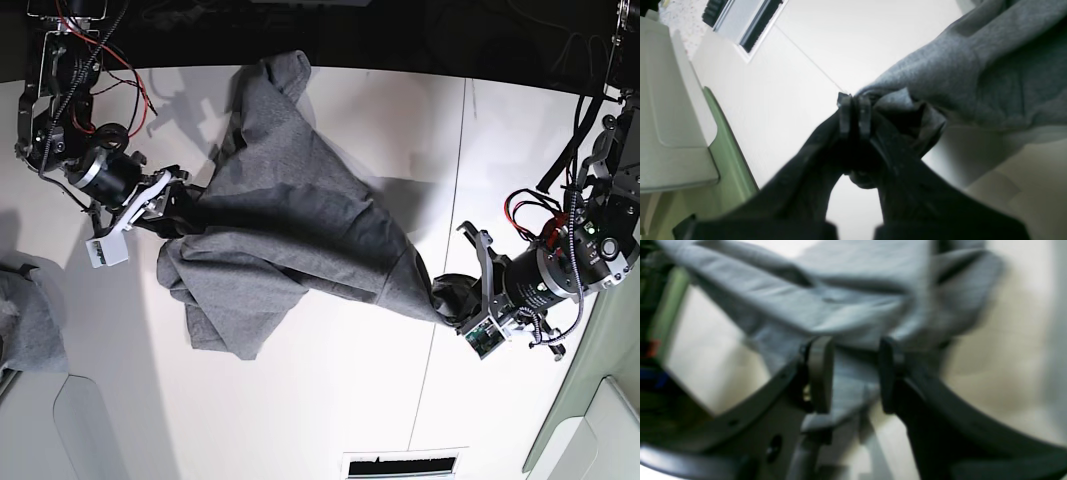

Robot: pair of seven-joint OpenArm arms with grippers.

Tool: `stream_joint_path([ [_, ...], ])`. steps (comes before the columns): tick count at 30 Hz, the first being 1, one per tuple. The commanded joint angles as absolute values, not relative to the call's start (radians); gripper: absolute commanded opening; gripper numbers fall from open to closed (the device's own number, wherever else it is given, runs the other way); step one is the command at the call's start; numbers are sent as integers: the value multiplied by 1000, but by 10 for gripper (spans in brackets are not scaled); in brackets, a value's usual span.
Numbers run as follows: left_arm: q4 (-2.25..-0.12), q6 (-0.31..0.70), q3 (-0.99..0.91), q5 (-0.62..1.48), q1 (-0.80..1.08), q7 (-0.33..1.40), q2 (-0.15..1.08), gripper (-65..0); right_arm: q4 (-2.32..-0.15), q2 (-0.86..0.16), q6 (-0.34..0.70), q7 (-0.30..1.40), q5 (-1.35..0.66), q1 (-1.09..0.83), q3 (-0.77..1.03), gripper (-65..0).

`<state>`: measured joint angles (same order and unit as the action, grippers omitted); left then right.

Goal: Layout the t-shirt on the table in an organized manner, then fold the t-shirt properly
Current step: 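Lift and stretch the shirt between both grippers, shaking it out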

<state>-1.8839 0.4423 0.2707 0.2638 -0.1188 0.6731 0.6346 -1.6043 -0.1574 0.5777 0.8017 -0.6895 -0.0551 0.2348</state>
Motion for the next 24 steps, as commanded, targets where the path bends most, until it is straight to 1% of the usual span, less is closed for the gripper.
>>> stream_joint_path([
  [1, -1896, 431, 260, 250, -139, 654, 649, -650, -1629, -147, 599, 801, -723, -50, 226, -420],
  [4, -1893, 399, 260, 193, -149, 654, 649, -650, -1633, -117, 600, 810, -714, -67, 158, -420],
  [7, -1872, 356, 260, 141, -178, 653, 649, -650, -1633, -104, 599, 808, -635, -79, 25, -406],
  [9, -1855, 352, 260, 141, -189, 650, 649, -650, -1633, -99, 590, 794, -539, -81, -77, -395],
  [12, -1844, 352, 260, 142, -191, 651, 649, -650, -1628, -99, 500, 719, -361, -81, -209, -393],
  [13, -1844, 352, 260, 142, -191, 651, 649, -650, -1626, -99, 466, 691, -315, -81, -241, -380],
  [15, -1844, 352, 260, 146, -192, 650, 649, -650, -1625, -96, 418, 648, -229, -80, -299, -322],
  [17, -1844, 352, 260, 146, -191, 649, 649, -650, -1621, -89, 384, 638, -150, -80, -352, -265],
  [18, -1844, 352, 260, 146, -191, 650, 649, -650, -1612, -83, 368, 638, -119, -80, -376, -250],
  [24, -1844, 351, 260, 146, -192, 646, 649, -650, -1468, -32, 321, 560, 48, -72, -515, -247],
])
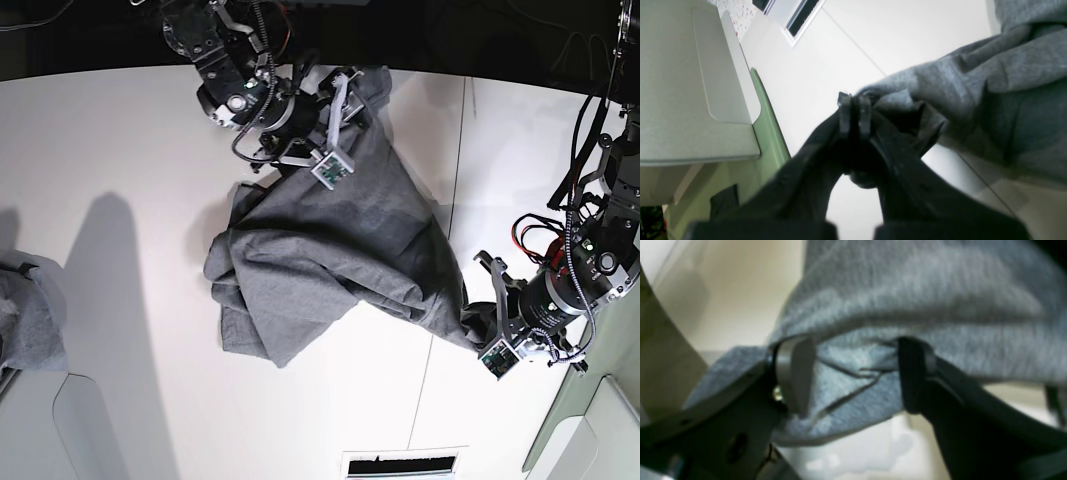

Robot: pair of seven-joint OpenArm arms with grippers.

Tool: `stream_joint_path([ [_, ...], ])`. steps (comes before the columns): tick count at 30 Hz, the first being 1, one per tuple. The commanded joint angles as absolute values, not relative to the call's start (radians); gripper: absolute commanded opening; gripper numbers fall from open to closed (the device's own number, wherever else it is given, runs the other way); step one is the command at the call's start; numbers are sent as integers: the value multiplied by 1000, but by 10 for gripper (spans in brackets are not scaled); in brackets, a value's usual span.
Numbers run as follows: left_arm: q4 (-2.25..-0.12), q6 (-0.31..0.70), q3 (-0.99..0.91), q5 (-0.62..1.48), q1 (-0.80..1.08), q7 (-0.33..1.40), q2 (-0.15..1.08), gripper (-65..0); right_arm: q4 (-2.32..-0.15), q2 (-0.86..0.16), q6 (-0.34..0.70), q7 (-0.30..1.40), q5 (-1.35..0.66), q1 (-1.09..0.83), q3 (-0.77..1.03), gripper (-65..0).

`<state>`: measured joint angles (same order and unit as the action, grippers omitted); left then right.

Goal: Layout the t-shirt on the table in an organized manner, then fold the t-shirt properly
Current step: 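Lift and stretch the shirt between both grippers, shaking it out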

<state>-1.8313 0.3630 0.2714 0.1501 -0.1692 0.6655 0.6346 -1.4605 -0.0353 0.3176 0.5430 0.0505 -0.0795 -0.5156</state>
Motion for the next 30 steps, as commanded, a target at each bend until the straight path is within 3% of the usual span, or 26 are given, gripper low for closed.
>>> stream_joint_path([
  [1, -1844, 352, 260, 145, -194, 647, 649, -650, -1443, -30, 288, 548, 85, -69, -538, -249],
  [4, -1844, 352, 260, 145, -197, 647, 649, -650, -1394, -35, 181, 546, 199, -56, -588, -282],
  [8, -1844, 352, 260, 136, -197, 647, 653, -650, -1404, -39, 84, 547, 356, -55, -584, -612],
  [9, -1844, 351, 260, 133, -198, 647, 658, -650, -1415, -40, 76, 551, 405, -56, -579, -650],
  [14, -1844, 345, 259, 134, -225, 647, 704, -650, -1585, -105, 24, 595, 467, -39, -558, -650],
  [20, -1844, 247, 243, 138, -299, 648, 757, -650, -1834, -211, 4, 651, 451, 18, -429, -650],
  [25, -1847, 247, 178, 154, -344, 653, 768, -650, -1893, -245, 71, 648, 331, 111, -228, -650],
  [30, -1937, 250, 70, 264, -346, 739, 768, -650, -1893, -295, 187, 645, 44, 185, -20, -650],
])
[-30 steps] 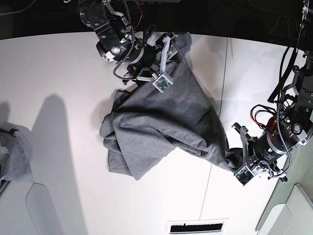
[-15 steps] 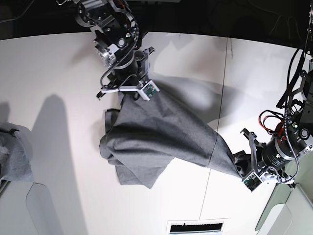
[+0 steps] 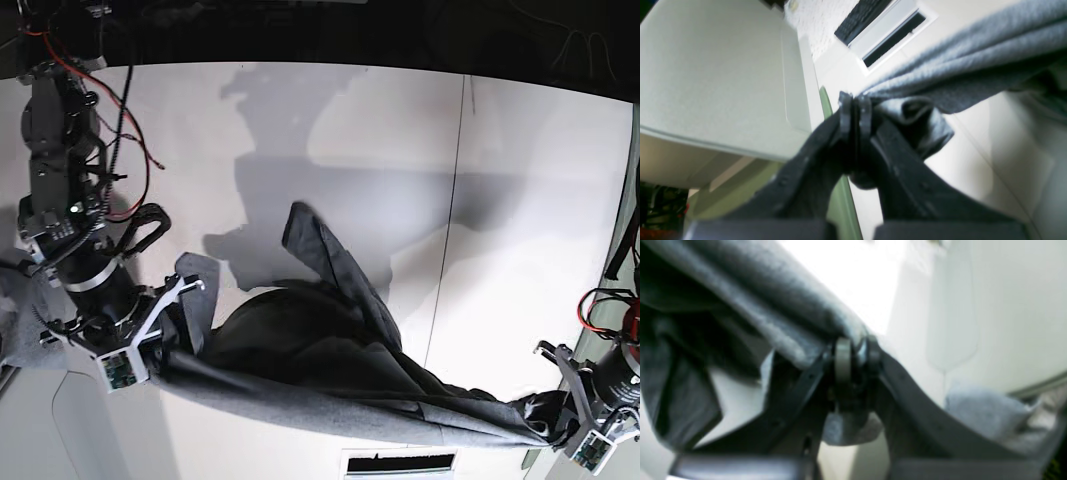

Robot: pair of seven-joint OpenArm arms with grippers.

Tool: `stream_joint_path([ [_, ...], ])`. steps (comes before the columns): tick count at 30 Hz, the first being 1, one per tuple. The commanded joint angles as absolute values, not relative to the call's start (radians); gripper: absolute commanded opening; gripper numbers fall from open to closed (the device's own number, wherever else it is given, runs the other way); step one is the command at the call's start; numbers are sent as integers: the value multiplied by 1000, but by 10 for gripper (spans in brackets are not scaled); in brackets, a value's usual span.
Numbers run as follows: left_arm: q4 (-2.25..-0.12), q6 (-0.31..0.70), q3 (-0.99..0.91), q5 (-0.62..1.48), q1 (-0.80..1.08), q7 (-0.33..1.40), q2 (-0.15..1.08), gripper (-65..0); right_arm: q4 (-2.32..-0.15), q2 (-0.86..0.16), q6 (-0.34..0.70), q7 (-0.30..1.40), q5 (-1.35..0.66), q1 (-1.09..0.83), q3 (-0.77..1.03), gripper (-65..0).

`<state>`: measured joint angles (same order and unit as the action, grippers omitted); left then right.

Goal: Layout the t-shirt on the table in an organized manner, then fold the t-shirt properly
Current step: 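Lift and stretch the shirt between both grippers, shaking it out, then release with the right gripper and regrasp the shirt near the left gripper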

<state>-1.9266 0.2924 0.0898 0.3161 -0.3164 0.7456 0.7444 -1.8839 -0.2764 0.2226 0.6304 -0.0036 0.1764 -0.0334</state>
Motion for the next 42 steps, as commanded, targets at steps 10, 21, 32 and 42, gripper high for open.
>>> stream_joint_path([
  [10, -2128, 387, 44, 385, -264, 755, 758, -650, -1875, -339, 373, 643, -176, 226, 112, -650],
  [21, -1524, 635, 47, 484, -273, 683, 585, -650, -1351, -330, 421, 606, -271, 426, 110, -331],
  [32, -1345, 641, 46, 661, -282, 741, 510, -650, -1209, -259, 418, 638, -405, 367, 111, -249],
  [42, -1345, 688, 46, 920, -282, 873, 510, -549, -1208, -21, 468, 506, -365, 212, 111, -249],
])
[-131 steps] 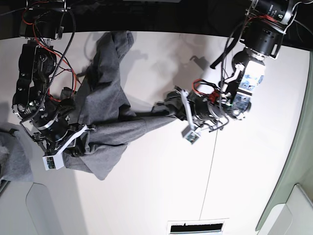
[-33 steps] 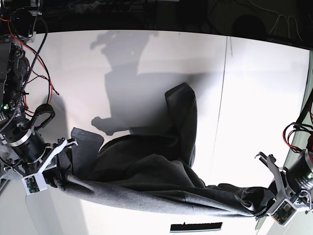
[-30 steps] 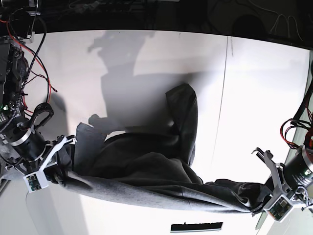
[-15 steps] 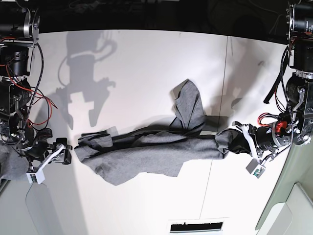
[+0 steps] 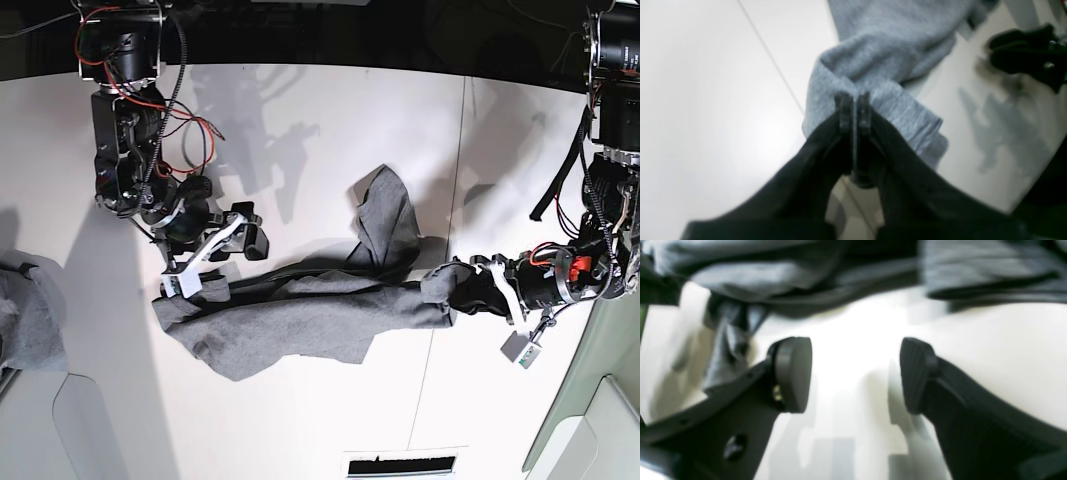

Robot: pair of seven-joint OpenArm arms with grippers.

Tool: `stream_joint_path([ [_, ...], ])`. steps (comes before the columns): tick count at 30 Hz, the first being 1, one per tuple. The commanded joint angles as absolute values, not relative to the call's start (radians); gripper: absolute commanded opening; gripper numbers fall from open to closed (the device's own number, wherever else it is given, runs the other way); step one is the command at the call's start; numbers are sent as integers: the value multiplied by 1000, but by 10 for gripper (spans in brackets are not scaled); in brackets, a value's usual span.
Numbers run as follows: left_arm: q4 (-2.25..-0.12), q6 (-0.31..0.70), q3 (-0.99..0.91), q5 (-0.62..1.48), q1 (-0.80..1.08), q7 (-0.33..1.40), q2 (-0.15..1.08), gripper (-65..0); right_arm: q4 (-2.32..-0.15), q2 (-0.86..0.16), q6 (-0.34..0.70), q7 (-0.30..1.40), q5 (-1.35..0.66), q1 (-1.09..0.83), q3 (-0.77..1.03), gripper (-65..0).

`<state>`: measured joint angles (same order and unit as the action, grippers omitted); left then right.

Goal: Layout the t-shirt on the table in an organized manner, then fold the t-shirt properly
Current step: 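Release with the right gripper and regrasp the shirt near the left gripper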

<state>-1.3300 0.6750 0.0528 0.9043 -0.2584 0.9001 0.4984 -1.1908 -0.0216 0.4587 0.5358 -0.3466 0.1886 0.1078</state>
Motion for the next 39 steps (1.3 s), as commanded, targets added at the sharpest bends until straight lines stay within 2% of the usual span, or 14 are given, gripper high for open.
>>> stream_joint_path([
  [1, -1345, 698, 46, 968, -282, 912, 510, -461, -1208, -2, 468, 504, -358, 212, 111, -249],
  [3, -1345, 698, 46, 1076, -276, 994, 510, -328, -1208, 28, 469, 504, -355, 213, 108, -249],
  [4, -1345, 698, 46, 1120, -271, 1029, 511, -308, -1208, 41, 469, 505, -355, 213, 103, -249],
  [10, -1345, 698, 46, 1164, -206, 1081, 518, -307, -1206, 93, 466, 493, -309, 212, 5, -249],
  [16, -1345, 698, 46, 1163, -127, 1073, 518, -308, -1173, 126, 387, 446, -208, 213, -138, -251],
  [18, -1345, 698, 46, 1162, -115, 1066, 518, -308, -1151, 134, 362, 429, -184, 213, -177, -291],
  [22, -1345, 698, 46, 1157, -116, 1051, 518, -308, -1096, 148, 362, 396, -147, 213, -232, -440],
  [26, -1346, 698, 42, 1153, -121, 1043, 518, -309, -1076, 152, 375, 395, -109, 208, -263, -650],
  [30, -1347, 698, 1, 1148, -122, 1029, 518, -309, -1081, 150, 476, 404, -113, 203, -264, -650],
  [33, -1357, 698, -61, 1148, -121, 1033, 519, -309, -1114, 149, 488, 473, -147, 162, -264, -650],
  [39, -1369, 698, -167, 1149, -122, 1033, 521, -309, -1332, 104, 552, 578, -300, -41, -264, -650],
])
